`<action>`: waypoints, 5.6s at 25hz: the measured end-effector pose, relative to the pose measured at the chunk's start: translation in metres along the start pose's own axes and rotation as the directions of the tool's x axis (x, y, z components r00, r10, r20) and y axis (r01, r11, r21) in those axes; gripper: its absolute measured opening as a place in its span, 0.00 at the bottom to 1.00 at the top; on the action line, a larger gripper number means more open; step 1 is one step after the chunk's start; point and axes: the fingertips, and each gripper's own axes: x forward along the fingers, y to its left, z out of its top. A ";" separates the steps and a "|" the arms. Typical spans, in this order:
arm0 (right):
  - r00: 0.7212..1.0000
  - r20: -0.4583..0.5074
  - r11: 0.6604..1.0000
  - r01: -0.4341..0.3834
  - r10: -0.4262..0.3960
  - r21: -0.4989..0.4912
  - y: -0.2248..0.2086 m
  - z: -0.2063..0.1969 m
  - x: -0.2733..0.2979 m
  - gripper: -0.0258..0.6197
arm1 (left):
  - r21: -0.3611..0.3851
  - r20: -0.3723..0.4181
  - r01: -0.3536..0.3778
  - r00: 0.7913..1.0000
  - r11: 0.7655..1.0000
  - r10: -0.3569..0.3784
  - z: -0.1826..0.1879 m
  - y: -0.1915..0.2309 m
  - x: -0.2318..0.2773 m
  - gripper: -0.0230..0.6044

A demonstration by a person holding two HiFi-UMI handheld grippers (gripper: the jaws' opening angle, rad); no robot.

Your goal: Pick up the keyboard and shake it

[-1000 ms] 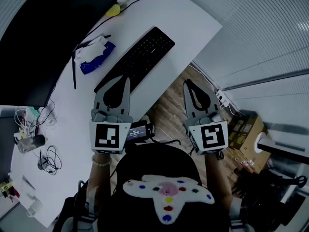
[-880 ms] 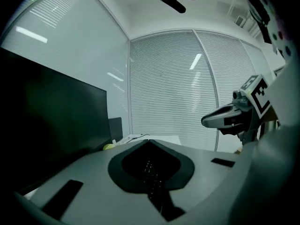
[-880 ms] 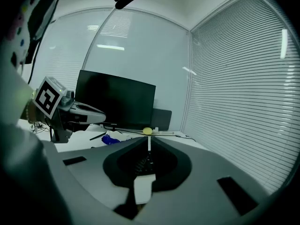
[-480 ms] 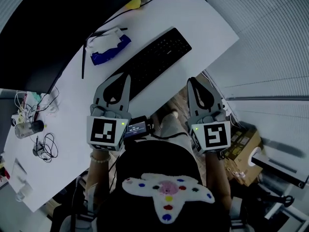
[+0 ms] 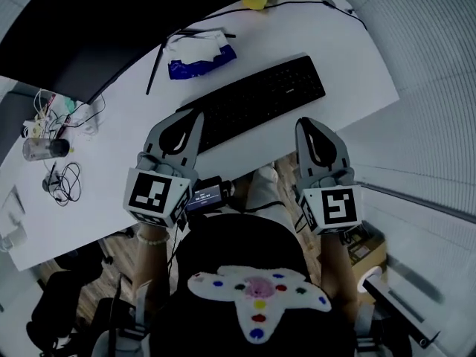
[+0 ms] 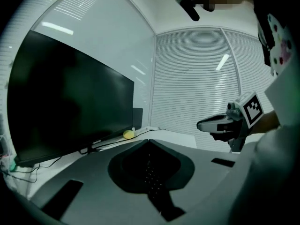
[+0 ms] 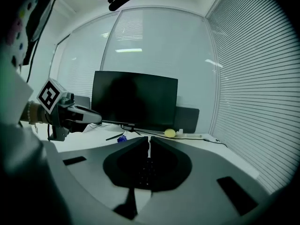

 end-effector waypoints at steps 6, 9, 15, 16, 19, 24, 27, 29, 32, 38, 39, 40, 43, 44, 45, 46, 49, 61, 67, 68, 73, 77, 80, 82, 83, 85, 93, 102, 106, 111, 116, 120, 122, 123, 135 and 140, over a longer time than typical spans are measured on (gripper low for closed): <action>0.992 -0.037 0.993 -0.119 0.118 -0.027 0.005 -0.002 0.027 0.11 | -0.078 -0.086 -0.143 0.987 0.987 0.137 -0.034 0.030 -0.007 0.06; 0.984 -0.057 0.983 -0.173 0.170 -0.057 0.008 -0.007 0.036 0.11 | -0.141 -0.139 -0.217 0.970 0.966 0.198 -0.055 0.043 -0.010 0.06; 0.974 -0.072 0.974 -0.221 0.216 -0.060 0.010 -0.014 0.050 0.11 | -0.262 -0.201 -0.259 0.957 0.930 0.210 -0.087 0.056 -0.004 0.19; 0.972 -0.075 0.972 -0.228 0.223 -0.062 0.010 -0.015 0.052 0.11 | -0.280 -0.217 -0.266 0.953 0.922 0.209 -0.094 0.058 -0.002 0.22; 0.966 -0.087 0.967 -0.248 0.242 -0.064 0.008 -0.017 0.058 0.11 | -0.334 -0.268 -0.296 0.940 0.895 0.211 -0.118 0.061 0.004 0.30; 0.960 -0.101 0.963 -0.267 0.262 -0.037 0.002 -0.017 0.069 0.11 | -0.405 -0.357 -0.349 0.911 0.845 0.205 -0.155 0.058 0.011 0.39; 0.955 -0.112 0.959 -0.280 0.273 -0.048 0.000 -0.020 0.074 0.11 | -0.434 -0.404 -0.375 0.894 0.819 0.196 -0.175 0.055 0.016 0.42; 0.951 -0.126 0.955 -0.291 0.282 -0.052 -0.002 -0.025 0.076 0.11 | -0.447 -0.436 -0.395 0.880 0.803 0.190 -0.187 0.052 0.019 0.44; 0.945 -0.144 0.951 -0.305 0.295 -0.056 -0.004 -0.031 0.079 0.11 | -0.465 -0.483 -0.424 0.857 0.777 0.178 -0.202 0.048 0.021 0.45; 0.938 -0.164 0.947 -0.316 0.304 -0.055 -0.011 -0.037 0.083 0.11 | -0.470 -0.521 -0.466 0.832 0.749 0.191 -0.213 0.049 0.025 0.45; 0.938 -0.167 0.947 -0.317 0.304 -0.054 -0.012 -0.038 0.084 0.11 | -0.471 -0.527 -0.475 0.827 0.743 0.194 -0.215 0.049 0.026 0.45; 0.938 -0.170 0.947 -0.316 0.303 -0.052 -0.013 -0.040 0.084 0.11 | -0.474 -0.533 -0.483 0.823 0.736 0.197 -0.217 0.049 0.026 0.45; 0.936 -0.177 0.947 -0.317 0.304 -0.055 -0.015 -0.042 0.085 0.11 | -0.476 -0.540 -0.495 0.817 0.727 0.202 -0.217 0.049 0.027 0.45; 0.935 -0.181 0.946 -0.319 0.305 -0.054 -0.015 -0.042 0.085 0.11 | -0.474 -0.540 -0.494 0.817 0.729 0.202 -0.217 0.049 0.027 0.45; 0.934 -0.185 0.946 -0.319 0.305 -0.052 -0.016 -0.043 0.086 0.11 | -0.471 -0.542 -0.494 0.816 0.731 0.202 -0.216 0.049 0.027 0.45; 0.933 -0.191 0.946 -0.319 0.305 -0.049 -0.018 -0.045 0.086 0.11 | -0.468 -0.545 -0.494 0.814 0.733 0.201 -0.216 0.050 0.027 0.45; 0.931 -0.212 0.950 -0.312 0.297 -0.036 -0.027 -0.054 0.089 0.11 | -0.461 -0.561 -0.505 0.803 0.730 0.202 -0.216 0.050 0.028 0.45; 0.888 -0.403 0.971 -0.240 0.221 0.002 -0.105 -0.121 0.119 0.34 | -0.462 -0.579 -0.526 0.789 0.714 0.207 -0.219 0.050 0.028 0.45; 0.851 -0.478 0.975 -0.200 0.220 0.092 -0.146 -0.156 0.146 0.43 | -0.460 -0.582 -0.535 0.785 0.709 0.215 -0.219 0.050 0.028 0.45; 0.844 -0.489 0.975 -0.198 0.220 0.097 -0.152 -0.161 0.151 0.43 | -0.459 -0.582 -0.536 0.784 0.708 0.216 -0.219 0.050 0.028 0.45; 0.803 -0.534 0.965 -0.227 0.264 0.135 -0.166 -0.180 0.169 0.44 | -0.456 -0.582 -0.544 0.781 0.704 0.226 -0.220 0.050 0.027 0.45; 0.768 -0.549 0.944 -0.263 0.331 0.201 -0.164 -0.188 0.177 0.46 | -0.454 -0.581 -0.550 0.779 0.701 0.234 -0.219 0.050 0.028 0.45; 0.736 -0.580 0.937 -0.281 0.350 0.209 -0.163 -0.195 0.178 0.47 | -0.454 -0.581 -0.552 0.779 0.700 0.237 -0.218 0.050 0.027 0.45; 0.717 -0.592 0.930 -0.288 0.368 0.230 -0.163 -0.196 0.179 0.47 | -0.454 -0.580 -0.552 0.779 0.700 0.238 -0.218 0.050 0.027 0.45; 0.707 -0.597 0.926 -0.292 0.379 0.241 -0.162 -0.197 0.180 0.47 | -0.455 -0.579 -0.551 0.780 0.700 0.238 -0.218 0.050 0.027 0.45; 0.686 -0.609 0.917 -0.297 0.398 0.265 -0.161 -0.199 0.181 0.47 | -0.456 -0.578 -0.550 0.781 0.700 0.236 -0.218 0.051 0.027 0.45; 0.659 -0.609 0.896 -0.294 0.442 0.332 -0.162 -0.201 0.183 0.47 | -0.469 -0.575 -0.548 0.785 0.692 0.231 -0.220 0.050 0.028 0.45; 0.702 -0.579 0.907 -0.267 0.414 0.325 -0.165 -0.190 0.178 0.47 | -0.522 -0.540 -0.536 0.810 0.664 0.229 -0.219 0.053 0.028 0.44; 0.748 -0.543 0.922 -0.268 0.381 0.279 -0.165 -0.168 0.174 0.47 | -0.535 -0.490 -0.509 0.837 0.674 0.243 -0.211 0.058 0.031 0.44; 0.827 -0.477 0.954 -0.252 0.298 0.159 -0.173 -0.119 0.166 0.47 | -0.564 -0.376 -0.453 0.885 0.690 0.274 -0.194 0.066 0.038 0.44; 0.902 -0.379 0.975 -0.220 0.205 0.002 -0.178 -0.057 0.150 0.47 | -0.602 -0.242 -0.379 0.925 0.703 0.291 -0.173 0.071 0.048 0.44; 0.948 -0.288 0.974 -0.182 0.137 -0.137 -0.174 -0.006 0.136 0.47 | -0.637 -0.118 -0.298 0.949 0.711 0.292 -0.157 0.078 0.054 0.43; 0.965 -0.238 0.967 -0.158 0.109 -0.198 -0.169 0.018 0.131 0.47 | -0.644 -0.051 -0.259 0.954 0.720 0.297 -0.148 0.085 0.057 0.43; 0.973 -0.212 0.963 -0.146 0.097 -0.227 -0.167 0.029 0.128 0.47 | -0.645 -0.019 -0.242 0.953 0.725 0.302 -0.143 0.088 0.059 0.43; 0.995 0.103 0.880 0.035 0.016 -0.473 -0.130 0.164 0.048 0.47 | -0.624 0.321 -0.071 0.884 0.778 0.338 -0.062 0.095 0.051 0.43; 0.978 0.209 0.826 0.109 0.011 -0.554 -0.108 0.204 0.010 0.47 | -0.608 0.431 -0.006 0.838 0.794 0.336 -0.031 0.096 0.037 0.43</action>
